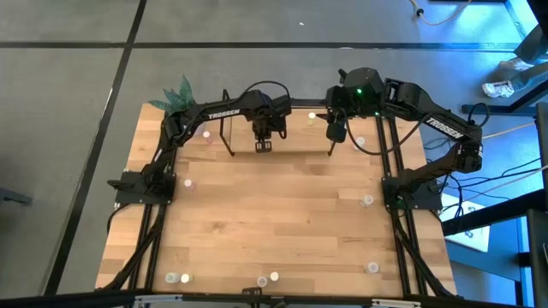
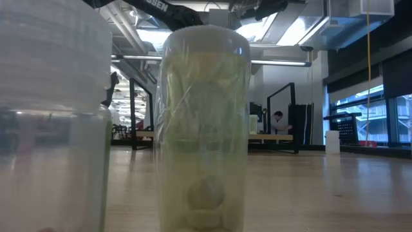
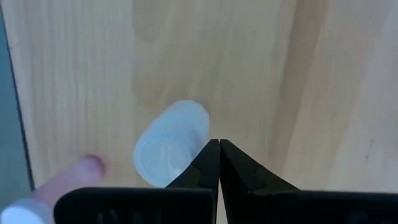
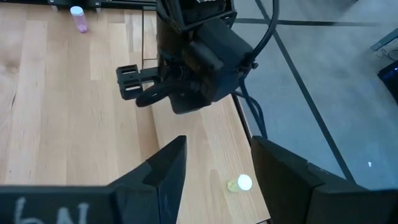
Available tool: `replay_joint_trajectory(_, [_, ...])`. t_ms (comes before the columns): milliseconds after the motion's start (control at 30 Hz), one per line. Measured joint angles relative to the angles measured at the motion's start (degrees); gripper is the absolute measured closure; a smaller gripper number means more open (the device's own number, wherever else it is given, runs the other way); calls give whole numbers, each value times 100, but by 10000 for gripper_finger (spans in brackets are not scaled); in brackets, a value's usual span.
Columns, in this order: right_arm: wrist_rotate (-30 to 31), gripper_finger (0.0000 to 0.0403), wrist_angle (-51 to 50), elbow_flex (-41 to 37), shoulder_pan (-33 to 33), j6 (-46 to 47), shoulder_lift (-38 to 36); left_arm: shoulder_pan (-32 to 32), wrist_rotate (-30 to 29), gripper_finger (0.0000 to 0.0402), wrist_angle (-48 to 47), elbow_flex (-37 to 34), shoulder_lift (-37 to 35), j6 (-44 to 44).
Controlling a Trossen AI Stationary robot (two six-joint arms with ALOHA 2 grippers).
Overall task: Pick and place medicine bottles onto shelf by color
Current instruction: Put the middle white pill bottle on the shelf
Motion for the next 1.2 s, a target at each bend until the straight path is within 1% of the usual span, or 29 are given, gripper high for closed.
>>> replay_joint_trajectory(167, [0, 221, 1, 0, 0, 0, 0, 133, -204, 401, 111, 0, 0, 58])
replay_joint_trajectory(467, [0, 221, 1, 0, -1, 0, 0, 382, -209, 401, 486, 0, 0, 330])
replay_joint_trajectory(567, [0, 221, 0, 0, -1, 0, 0, 420, -210, 401, 432, 0, -5, 314])
replay_joint_trajectory(733, [0, 221, 1, 0, 1, 0, 2, 368, -205, 401, -12, 0, -115, 316])
replay_joint_trajectory(867, [-2, 221, 0, 0, 1, 0, 1, 417, -212, 401, -183, 2, -144, 347])
replay_joint_trajectory(1033, [-2, 221, -1, 0, -1, 4, 2, 527, -227, 401, -30, 2, -146, 574])
replay_joint_trajectory(1200, [-1, 221, 0, 0, 1, 24, 1, 613, -225, 401, 112, 2, -149, 615])
